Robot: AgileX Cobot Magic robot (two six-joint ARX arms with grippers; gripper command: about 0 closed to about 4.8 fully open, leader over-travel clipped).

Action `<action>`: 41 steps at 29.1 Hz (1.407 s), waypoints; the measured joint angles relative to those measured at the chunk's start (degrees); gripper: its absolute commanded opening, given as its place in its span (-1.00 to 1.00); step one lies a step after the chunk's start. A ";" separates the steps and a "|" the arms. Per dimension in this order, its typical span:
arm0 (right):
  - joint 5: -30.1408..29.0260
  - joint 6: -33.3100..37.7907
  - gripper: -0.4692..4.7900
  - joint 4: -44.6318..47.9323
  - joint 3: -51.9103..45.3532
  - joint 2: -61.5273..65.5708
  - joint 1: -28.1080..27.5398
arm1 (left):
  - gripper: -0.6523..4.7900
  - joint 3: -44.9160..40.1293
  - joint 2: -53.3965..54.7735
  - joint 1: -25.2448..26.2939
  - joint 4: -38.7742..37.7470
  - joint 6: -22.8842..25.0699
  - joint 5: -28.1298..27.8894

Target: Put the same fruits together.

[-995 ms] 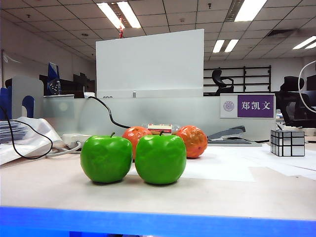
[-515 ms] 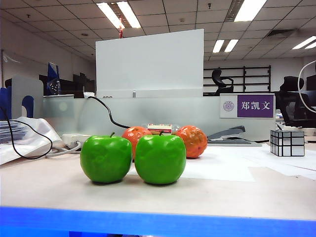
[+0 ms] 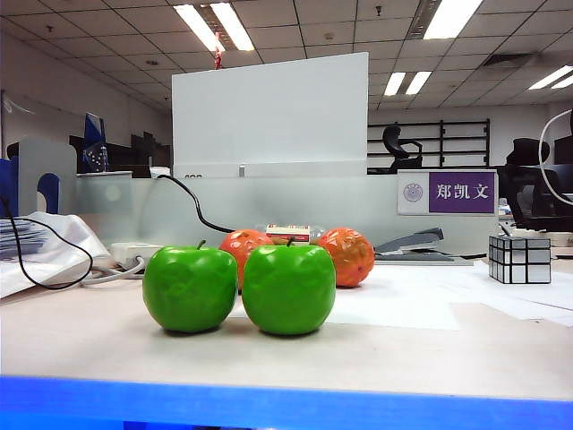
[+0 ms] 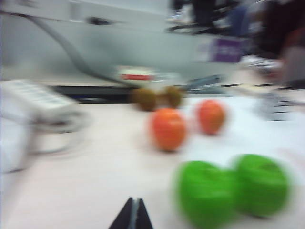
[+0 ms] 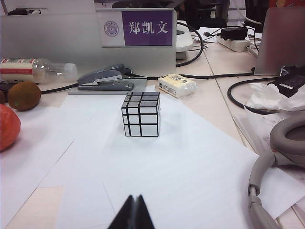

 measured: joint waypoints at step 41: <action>0.00 0.00 -0.84 0.00 0.00 0.00 0.00 | -0.78 0.00 0.00 15.02 -1.99 -1.88 -9.16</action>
